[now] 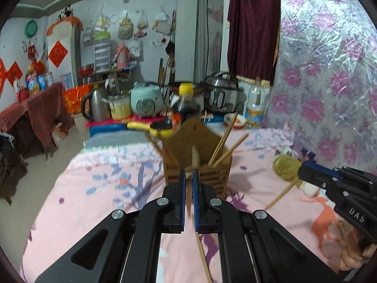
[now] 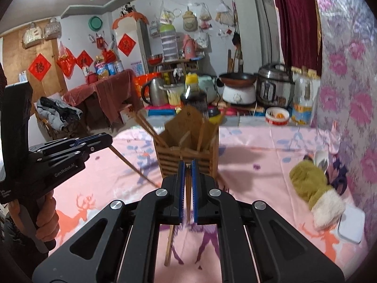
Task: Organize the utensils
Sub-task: 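Lift both held chopsticks and carry them over the wooden holder, then lower the chopsticks into the holder and open both grippers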
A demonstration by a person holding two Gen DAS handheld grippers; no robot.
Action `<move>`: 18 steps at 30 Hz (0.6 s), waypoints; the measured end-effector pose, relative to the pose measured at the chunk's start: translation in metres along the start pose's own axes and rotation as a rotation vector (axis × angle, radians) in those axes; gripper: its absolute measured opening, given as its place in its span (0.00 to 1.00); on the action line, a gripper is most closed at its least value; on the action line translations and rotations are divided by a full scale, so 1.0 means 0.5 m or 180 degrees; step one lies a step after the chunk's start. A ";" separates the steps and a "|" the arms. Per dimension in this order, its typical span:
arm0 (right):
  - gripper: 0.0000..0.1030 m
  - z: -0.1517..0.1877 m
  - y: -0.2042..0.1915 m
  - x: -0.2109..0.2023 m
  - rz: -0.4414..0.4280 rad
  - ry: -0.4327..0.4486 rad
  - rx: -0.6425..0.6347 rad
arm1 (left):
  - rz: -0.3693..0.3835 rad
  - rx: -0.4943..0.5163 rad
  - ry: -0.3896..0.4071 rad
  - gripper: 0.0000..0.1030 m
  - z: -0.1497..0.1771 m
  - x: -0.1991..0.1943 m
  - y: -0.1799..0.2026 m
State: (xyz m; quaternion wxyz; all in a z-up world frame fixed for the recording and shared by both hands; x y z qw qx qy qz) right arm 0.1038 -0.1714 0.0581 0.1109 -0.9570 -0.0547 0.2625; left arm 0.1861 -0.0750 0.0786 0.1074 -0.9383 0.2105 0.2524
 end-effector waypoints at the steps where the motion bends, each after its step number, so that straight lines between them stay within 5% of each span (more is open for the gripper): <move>1: 0.06 -0.015 -0.007 -0.005 -0.0017 0.0045 -0.0014 | 0.0010 0.0012 0.0035 0.06 -0.015 -0.005 0.003; 10: 0.06 -0.137 -0.059 -0.032 -0.0058 0.0644 0.0016 | -0.0021 0.0005 0.0436 0.06 -0.153 -0.045 0.016; 18: 0.06 -0.210 -0.052 0.007 0.0100 0.1262 0.0149 | -0.0283 -0.0158 0.0699 0.06 -0.236 0.007 -0.022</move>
Point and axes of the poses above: each gripper's, at about its wrist camera, not at the fingertips, and x roughly the way its jaws point, y to its right, z to its underside, the point moved 7 cm from there along x, roughly the way its jaws point, and after that the axes turned 8 degrees about x, right-handed, at the moved point
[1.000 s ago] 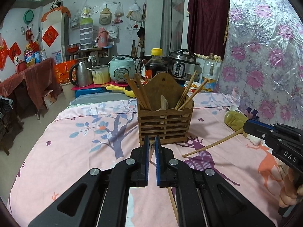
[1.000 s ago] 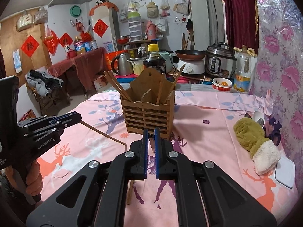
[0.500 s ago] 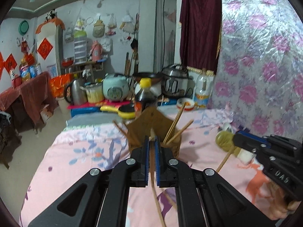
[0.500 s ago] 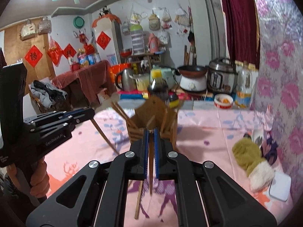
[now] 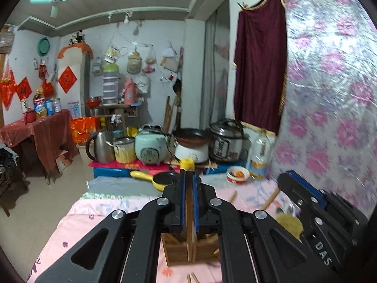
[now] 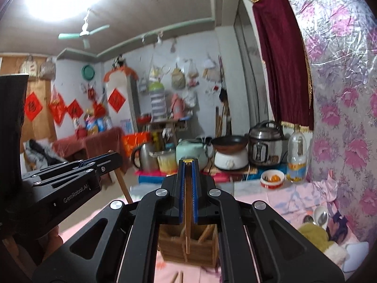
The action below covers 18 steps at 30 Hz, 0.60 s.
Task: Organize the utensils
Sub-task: 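Lower the chopsticks into the holder and open both grippers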
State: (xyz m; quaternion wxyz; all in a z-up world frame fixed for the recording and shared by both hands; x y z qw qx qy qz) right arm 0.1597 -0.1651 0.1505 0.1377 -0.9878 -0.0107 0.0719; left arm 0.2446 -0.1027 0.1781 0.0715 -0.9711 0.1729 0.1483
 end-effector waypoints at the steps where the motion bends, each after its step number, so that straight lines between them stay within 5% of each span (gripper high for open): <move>1: 0.06 -0.004 0.001 0.010 0.0018 0.0034 0.0010 | -0.0025 -0.0018 0.0024 0.06 -0.005 0.010 -0.006; 7: 0.06 -0.011 0.028 0.078 0.0022 0.0054 0.0155 | -0.0106 -0.0157 0.0033 0.06 -0.004 0.105 -0.024; 12: 0.07 0.050 0.049 0.139 0.0033 -0.0153 0.0222 | -0.0050 -0.0227 -0.0191 0.07 0.077 0.178 -0.025; 13: 0.11 0.077 0.054 0.156 -0.0005 -0.0267 0.0204 | -0.0055 -0.0256 -0.0263 0.11 0.098 0.187 -0.028; 15: 0.12 0.099 0.060 0.175 0.0043 -0.0396 0.0131 | -0.0052 -0.0410 -0.0341 0.58 0.131 0.196 -0.044; 18: 0.20 0.083 0.075 0.162 -0.0008 -0.0370 0.0250 | -0.0032 -0.0572 -0.0303 0.60 0.154 0.188 -0.070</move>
Point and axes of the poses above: each gripper's, at about its wrist camera, not at the fingertips, and x roughly the way its jaws point, y to its right, z to its underside, the point moved 7 cm from there along x, roughly the way its jaws point, and after that the axes turned 8 degrees about x, right-handed, at the moved point
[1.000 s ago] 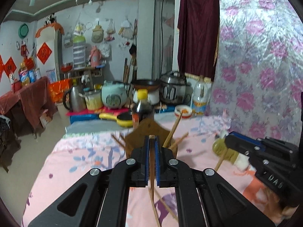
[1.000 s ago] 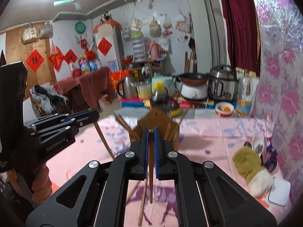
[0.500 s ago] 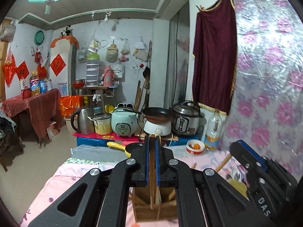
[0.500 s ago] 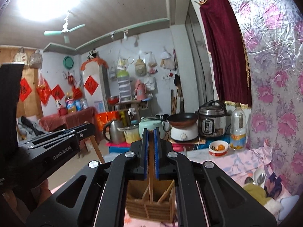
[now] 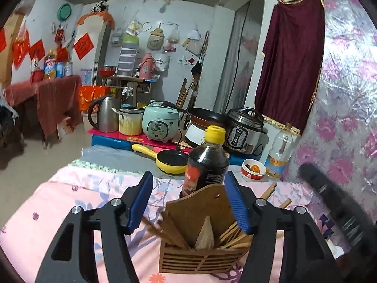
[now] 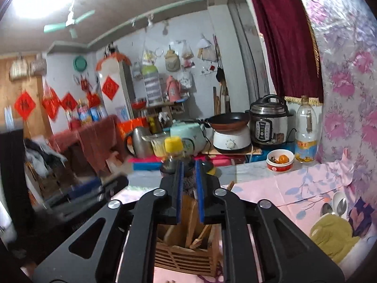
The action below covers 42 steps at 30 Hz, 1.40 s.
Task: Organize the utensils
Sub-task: 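Lower the chopsticks into the holder and open both grippers, then move both open grippers back over the last loose chopsticks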
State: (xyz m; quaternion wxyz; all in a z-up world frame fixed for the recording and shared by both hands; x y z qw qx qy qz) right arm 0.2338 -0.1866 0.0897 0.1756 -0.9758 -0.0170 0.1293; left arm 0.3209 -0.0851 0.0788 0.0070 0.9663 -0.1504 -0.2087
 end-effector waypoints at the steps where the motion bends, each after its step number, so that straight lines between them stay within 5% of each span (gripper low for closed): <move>1: 0.24 -0.004 0.001 -0.006 -0.0019 0.0010 0.0022 | -0.0014 0.0007 -0.0025 0.60 0.001 0.000 -0.007; 9: 0.41 -0.011 -0.010 -0.037 0.0046 0.0106 -0.0063 | -0.0010 -0.0139 0.0050 0.70 -0.013 -0.051 -0.047; 19: 0.77 -0.032 -0.014 -0.092 0.0131 0.0302 -0.0129 | -0.0427 0.0162 0.0241 0.90 -0.014 -0.113 -0.032; 42: 0.94 -0.031 0.005 -0.264 0.0223 0.0436 -0.0105 | -0.0763 0.0467 0.0781 0.94 0.033 -0.336 0.014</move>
Point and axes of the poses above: each gripper's, at about its wrist camera, not at the fingertips, and x roughly the way its jaws point, y to its right, z to its underside, the point moved 7 cm from there along x, roughly the way its jaws point, and after that the axes turned 8 degrees about x, right-handed, at the moved point
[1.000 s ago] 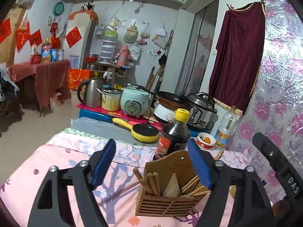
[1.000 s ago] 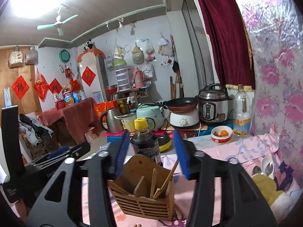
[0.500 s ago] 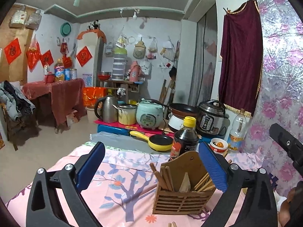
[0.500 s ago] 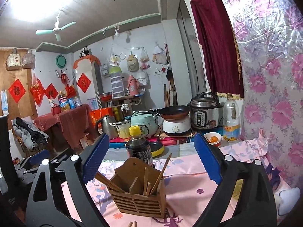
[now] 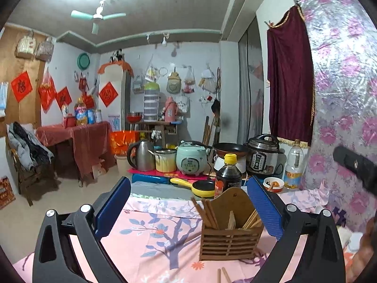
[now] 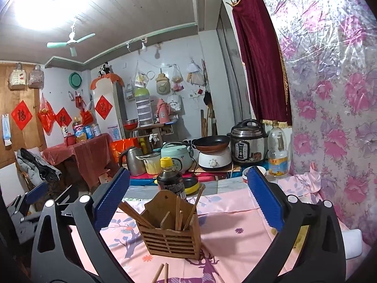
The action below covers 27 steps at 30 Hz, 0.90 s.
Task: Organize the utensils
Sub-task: 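Move both open grippers back over the last loose chopsticks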
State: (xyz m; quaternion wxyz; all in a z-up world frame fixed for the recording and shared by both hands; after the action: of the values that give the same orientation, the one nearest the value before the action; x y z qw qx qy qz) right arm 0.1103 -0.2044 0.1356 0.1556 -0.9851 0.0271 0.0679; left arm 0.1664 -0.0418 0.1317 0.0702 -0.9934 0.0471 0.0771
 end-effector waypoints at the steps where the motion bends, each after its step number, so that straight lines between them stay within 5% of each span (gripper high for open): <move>1: 0.94 0.002 0.002 -0.005 -0.0008 -0.0015 0.0020 | -0.0021 0.0029 0.0026 0.94 0.011 -0.009 0.000; 6: 0.94 0.039 0.015 -0.007 -0.0071 -0.0243 0.0201 | -0.0126 0.0129 -0.0125 0.94 0.080 -0.013 -0.012; 10: 0.94 0.139 0.054 -0.013 0.0061 -0.0418 0.0076 | -0.0083 0.0038 -0.0540 0.94 0.148 0.018 -0.034; 15: 0.94 0.292 0.110 0.028 0.0393 -0.1157 -0.0237 | -0.0146 0.0002 -0.0970 0.94 0.217 0.053 -0.079; 20: 0.94 0.335 0.121 0.056 0.0286 -0.1628 0.0009 | -0.0311 -0.0024 -0.1454 0.94 0.291 0.088 -0.123; 27: 0.94 0.380 0.126 0.074 0.0412 -0.1929 -0.0058 | 0.0326 -0.0518 -0.2037 0.94 0.367 0.118 -0.109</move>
State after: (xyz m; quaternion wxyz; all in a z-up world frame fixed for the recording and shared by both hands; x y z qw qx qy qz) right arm 0.1182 -0.2065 -0.0675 0.1431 -0.9176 0.0416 0.3685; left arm 0.2033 0.0339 -0.0501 -0.0021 -0.9175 0.0662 0.3922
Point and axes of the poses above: each gripper's, at about its wrist camera, not at the fingertips, and x roughly the way its jaws point, y to its right, z to its underside, the point moved 7 cm from there along x, roughly the way its jaws point, and after that the axes turned 8 degrees about x, right-handed, at the moved point
